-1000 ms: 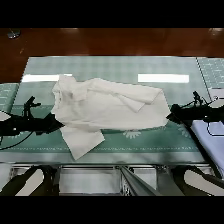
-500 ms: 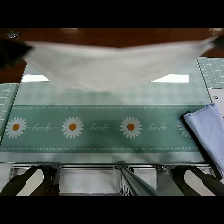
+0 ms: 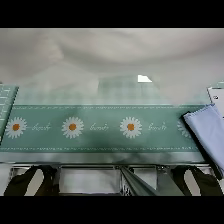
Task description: Fold the shirts.
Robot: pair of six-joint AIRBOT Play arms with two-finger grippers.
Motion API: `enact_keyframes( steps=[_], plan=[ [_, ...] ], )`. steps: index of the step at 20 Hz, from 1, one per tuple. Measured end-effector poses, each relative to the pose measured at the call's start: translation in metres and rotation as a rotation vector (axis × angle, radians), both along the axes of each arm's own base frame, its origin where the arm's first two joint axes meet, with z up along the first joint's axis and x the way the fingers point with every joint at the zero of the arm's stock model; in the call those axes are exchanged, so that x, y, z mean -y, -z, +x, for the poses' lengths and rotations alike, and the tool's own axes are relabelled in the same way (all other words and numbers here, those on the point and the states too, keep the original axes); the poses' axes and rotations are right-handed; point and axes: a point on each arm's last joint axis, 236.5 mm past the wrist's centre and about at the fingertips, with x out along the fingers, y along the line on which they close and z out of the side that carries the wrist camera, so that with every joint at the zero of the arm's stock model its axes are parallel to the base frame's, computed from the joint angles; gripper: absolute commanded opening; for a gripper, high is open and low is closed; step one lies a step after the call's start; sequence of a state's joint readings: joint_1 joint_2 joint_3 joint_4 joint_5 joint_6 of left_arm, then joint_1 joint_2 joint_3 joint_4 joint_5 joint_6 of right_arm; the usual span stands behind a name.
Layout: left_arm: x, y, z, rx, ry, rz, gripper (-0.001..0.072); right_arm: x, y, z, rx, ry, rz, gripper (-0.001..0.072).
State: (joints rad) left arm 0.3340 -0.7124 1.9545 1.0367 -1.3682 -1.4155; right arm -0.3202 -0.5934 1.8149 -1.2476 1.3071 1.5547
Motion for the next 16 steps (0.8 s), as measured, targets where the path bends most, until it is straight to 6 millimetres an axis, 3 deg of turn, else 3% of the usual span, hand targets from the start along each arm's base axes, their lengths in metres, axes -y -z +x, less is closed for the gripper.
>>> enact_keyframes(
  steps=[3, 6, 8, 10, 16],
  plan=[
    [-0.004, -0.01, -0.048, 0.067, -0.078, 0.05, 0.0029, 0.004, -0.002, -0.04, 0.028, 0.071, -0.028, 0.0014],
    [-0.008, 0.004, -0.06, 0.036, -0.085, 0.057, 0.0029, 0.011, 0.013, -0.051, -0.017, 0.113, -0.029, 0.0014],
    [-0.015, 0.036, -0.043, -0.072, -0.084, 0.04, 0.0029, 0.015, 0.036, -0.041, -0.089, 0.112, -0.012, 0.0014],
    [-0.02, 0.083, -0.013, -0.219, -0.074, 0.012, 0.0029, 0.016, 0.075, -0.015, -0.211, 0.08, 0.022, 0.0014],
    [-0.031, 0.26, 0.093, -0.69, -0.042, -0.127, 0.0029, 0.003, 0.217, 0.101, -0.567, -0.143, 0.197, 0.0014]
  ],
)
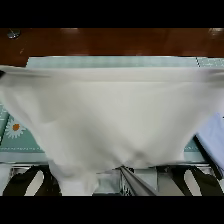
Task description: Fold the shirts.
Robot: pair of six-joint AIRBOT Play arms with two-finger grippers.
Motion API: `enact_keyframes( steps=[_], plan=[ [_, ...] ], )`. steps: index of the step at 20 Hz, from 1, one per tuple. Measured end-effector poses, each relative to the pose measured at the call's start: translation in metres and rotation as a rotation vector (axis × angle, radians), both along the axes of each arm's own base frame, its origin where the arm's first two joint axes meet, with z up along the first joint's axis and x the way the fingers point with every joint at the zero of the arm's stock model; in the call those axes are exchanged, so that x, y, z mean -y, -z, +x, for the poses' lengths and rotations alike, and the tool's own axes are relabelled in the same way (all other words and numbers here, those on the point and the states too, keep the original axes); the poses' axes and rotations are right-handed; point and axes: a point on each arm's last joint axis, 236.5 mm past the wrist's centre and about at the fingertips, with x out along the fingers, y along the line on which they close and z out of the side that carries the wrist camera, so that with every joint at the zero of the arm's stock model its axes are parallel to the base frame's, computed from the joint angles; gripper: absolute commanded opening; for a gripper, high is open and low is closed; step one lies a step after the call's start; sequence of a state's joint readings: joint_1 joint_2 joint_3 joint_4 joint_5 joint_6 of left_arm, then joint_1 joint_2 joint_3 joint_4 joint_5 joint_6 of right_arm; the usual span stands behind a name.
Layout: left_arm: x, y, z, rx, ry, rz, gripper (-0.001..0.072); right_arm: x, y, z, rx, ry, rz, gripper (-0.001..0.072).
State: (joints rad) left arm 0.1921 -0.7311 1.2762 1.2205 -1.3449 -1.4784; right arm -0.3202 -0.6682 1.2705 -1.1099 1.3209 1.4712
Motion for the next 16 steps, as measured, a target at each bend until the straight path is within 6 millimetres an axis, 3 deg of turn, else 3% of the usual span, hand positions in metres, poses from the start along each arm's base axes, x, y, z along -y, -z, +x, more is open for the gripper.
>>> enact_keyframes(
  steps=[3, 6, 9, 13, 16],
  plan=[
    [-0.005, 0.066, 0.048, -0.14, -0.017, -0.064, 0.003, 0.001, 0.063, 0.062, -0.12, -0.04, 0.128, 0.0015],
    [-0.007, 0.119, 0.091, -0.225, -0.049, -0.111, 0.003, 0.007, 0.119, 0.114, -0.205, -0.026, 0.249, 0.0014],
    [-0.001, 0.158, 0.123, -0.27, -0.076, -0.18, 0.0031, 0.014, 0.167, 0.157, -0.275, 0.001, 0.348, 0.0014],
    [0.013, 0.194, 0.139, -0.336, -0.081, -0.25, 0.003, 0.016, 0.212, 0.187, -0.36, 0.008, 0.429, 0.0015],
    [0.028, 0.213, 0.126, -0.421, -0.022, -0.252, 0.003, 0.013, 0.231, 0.188, -0.414, -0.021, 0.437, 0.0015]
  ],
)
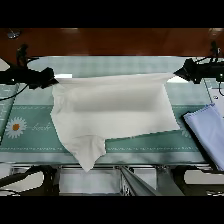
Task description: Fold the shirts.
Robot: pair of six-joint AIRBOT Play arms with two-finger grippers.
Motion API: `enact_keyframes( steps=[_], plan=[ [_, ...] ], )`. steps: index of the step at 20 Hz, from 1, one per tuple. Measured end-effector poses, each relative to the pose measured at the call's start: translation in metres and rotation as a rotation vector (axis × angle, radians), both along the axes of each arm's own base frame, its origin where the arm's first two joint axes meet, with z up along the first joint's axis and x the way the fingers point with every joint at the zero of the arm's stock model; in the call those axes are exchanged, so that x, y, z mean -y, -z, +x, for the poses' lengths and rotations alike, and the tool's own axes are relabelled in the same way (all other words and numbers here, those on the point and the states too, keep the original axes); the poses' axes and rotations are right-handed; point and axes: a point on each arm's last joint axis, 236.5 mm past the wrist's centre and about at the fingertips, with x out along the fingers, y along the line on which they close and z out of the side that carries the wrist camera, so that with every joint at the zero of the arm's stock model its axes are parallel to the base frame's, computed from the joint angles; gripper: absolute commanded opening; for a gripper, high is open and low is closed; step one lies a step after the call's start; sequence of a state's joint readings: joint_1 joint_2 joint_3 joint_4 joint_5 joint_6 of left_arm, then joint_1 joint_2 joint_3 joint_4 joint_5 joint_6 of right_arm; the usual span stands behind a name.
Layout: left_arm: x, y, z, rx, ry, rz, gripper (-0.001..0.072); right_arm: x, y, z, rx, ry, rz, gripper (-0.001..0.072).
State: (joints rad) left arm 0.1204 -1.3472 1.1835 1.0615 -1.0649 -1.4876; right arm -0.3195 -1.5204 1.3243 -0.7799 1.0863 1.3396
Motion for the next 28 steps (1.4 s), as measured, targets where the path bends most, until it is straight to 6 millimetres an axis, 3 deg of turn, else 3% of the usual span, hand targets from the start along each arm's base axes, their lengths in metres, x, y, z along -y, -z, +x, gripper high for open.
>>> enact_keyframes(
  steps=[4, 5, 6, 7, 10, 12, 16, 19, 23, 25, 28],
  plan=[
    [0.017, 0.042, -0.046, -0.173, 0.087, -0.015, 0.0031, 0.001, 0.028, -0.018, -0.092, -0.075, -0.071, 0.0015],
    [0.019, 0.052, -0.057, -0.21, 0.096, -0.019, 0.0068, 0.001, 0.036, -0.024, -0.12, -0.093, -0.092, 0.004],
    [0.021, 0.063, -0.067, -0.245, 0.103, -0.022, 0.0304, 0.0, 0.043, -0.03, -0.145, -0.109, -0.104, 0.0366],
    [0.023, 0.071, -0.079, -0.282, 0.113, -0.026, 0.0691, -0.002, 0.049, -0.033, -0.166, -0.121, -0.114, 0.0625],
    [0.02, 0.076, -0.099, -0.352, 0.143, -0.021, 0.0704, -0.002, 0.058, -0.044, -0.222, -0.133, -0.125, 0.0625],
    [0.01, 0.068, -0.11, -0.376, 0.156, 0.002, 0.0703, 0.008, 0.054, -0.055, -0.253, -0.133, -0.128, 0.0625],
    [-0.007, 0.058, -0.159, -0.445, 0.155, 0.023, 0.0704, 0.038, 0.046, -0.099, -0.3, -0.062, -0.134, 0.0624],
    [-0.007, 0.069, -0.209, -0.502, 0.117, 0.006, 0.0703, 0.025, 0.047, -0.132, -0.252, 0.004, -0.071, 0.0624],
    [0.007, 0.086, -0.266, -0.57, 0.058, -0.049, 0.0703, -0.009, 0.049, -0.162, -0.166, 0.037, 0.032, 0.0624],
    [0.015, 0.094, -0.282, -0.593, 0.02, -0.076, 0.0703, -0.018, 0.052, -0.17, -0.148, 0.041, 0.058, 0.0624],
    [0.032, 0.101, -0.286, -0.59, -0.029, -0.151, 0.0703, -0.023, 0.053, -0.173, -0.13, 0.05, 0.077, 0.0624]
  ],
)
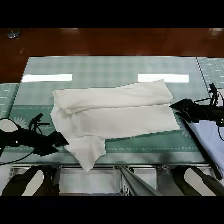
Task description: Fold the shirts.
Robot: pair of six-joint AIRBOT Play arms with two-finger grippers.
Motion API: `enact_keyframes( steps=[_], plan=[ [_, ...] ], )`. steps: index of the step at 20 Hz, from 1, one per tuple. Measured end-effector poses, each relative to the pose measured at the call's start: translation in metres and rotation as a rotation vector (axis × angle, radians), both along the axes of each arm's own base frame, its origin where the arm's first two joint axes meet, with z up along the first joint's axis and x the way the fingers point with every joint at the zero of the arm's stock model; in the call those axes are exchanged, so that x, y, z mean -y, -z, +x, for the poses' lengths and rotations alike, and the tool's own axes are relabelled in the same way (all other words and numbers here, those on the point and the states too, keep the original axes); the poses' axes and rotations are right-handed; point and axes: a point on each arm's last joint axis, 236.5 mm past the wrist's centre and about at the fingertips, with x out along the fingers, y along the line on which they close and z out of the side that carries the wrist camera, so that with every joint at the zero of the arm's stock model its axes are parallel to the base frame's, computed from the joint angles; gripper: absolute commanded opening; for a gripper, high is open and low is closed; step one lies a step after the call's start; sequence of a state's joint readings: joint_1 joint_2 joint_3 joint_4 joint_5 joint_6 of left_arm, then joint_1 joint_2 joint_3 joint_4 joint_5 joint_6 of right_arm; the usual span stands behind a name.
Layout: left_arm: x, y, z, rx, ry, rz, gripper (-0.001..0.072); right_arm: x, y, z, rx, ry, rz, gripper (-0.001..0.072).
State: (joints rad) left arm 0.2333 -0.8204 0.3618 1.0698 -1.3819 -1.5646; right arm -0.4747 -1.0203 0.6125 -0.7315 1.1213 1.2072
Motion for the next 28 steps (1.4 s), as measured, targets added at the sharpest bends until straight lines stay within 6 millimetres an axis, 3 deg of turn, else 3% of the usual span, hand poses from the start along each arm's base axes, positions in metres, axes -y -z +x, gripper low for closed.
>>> enact_keyframes(
  steps=[8, 9, 10, 12, 15, 18, 20, 23, 28],
  plan=[
    [0.048, 0.022, -0.007, 0.009, -0.063, -0.077, 0.069, 0.0, -0.001, -0.001, 0.006, 0.027, 0.02, 0.0624],
    [0.053, 0.024, -0.003, 0.034, -0.066, -0.079, 0.0463, 0.005, -0.002, 0.001, 0.006, 0.048, 0.02, 0.0624],
    [0.055, 0.027, 0.003, 0.068, -0.072, -0.071, 0.0023, 0.014, -0.004, 0.002, 0.005, 0.073, 0.015, 0.0624],
    [0.057, 0.031, 0.009, 0.121, -0.038, -0.049, 0.0031, 0.042, -0.002, -0.004, -0.029, 0.135, -0.021, 0.0624],
    [0.066, 0.023, 0.017, 0.18, 0.009, -0.072, 0.0031, 0.072, 0.024, -0.044, -0.21, 0.191, -0.092, 0.0623],
    [0.073, 0.009, 0.028, 0.228, 0.041, -0.097, 0.0031, 0.068, 0.049, -0.081, -0.366, 0.169, -0.12, 0.0623],
    [0.075, 0.002, 0.033, 0.248, 0.052, -0.106, 0.0031, 0.06, 0.06, -0.092, -0.42, 0.136, -0.136, 0.0623],
    [0.078, -0.003, 0.035, 0.256, 0.065, -0.117, 0.0031, 0.051, 0.072, -0.091, -0.443, 0.105, -0.142, 0.0622],
    [0.079, -0.006, 0.035, 0.258, 0.076, -0.124, 0.0031, 0.035, 0.078, -0.058, -0.396, 0.101, -0.102, 0.0601]
  ],
)
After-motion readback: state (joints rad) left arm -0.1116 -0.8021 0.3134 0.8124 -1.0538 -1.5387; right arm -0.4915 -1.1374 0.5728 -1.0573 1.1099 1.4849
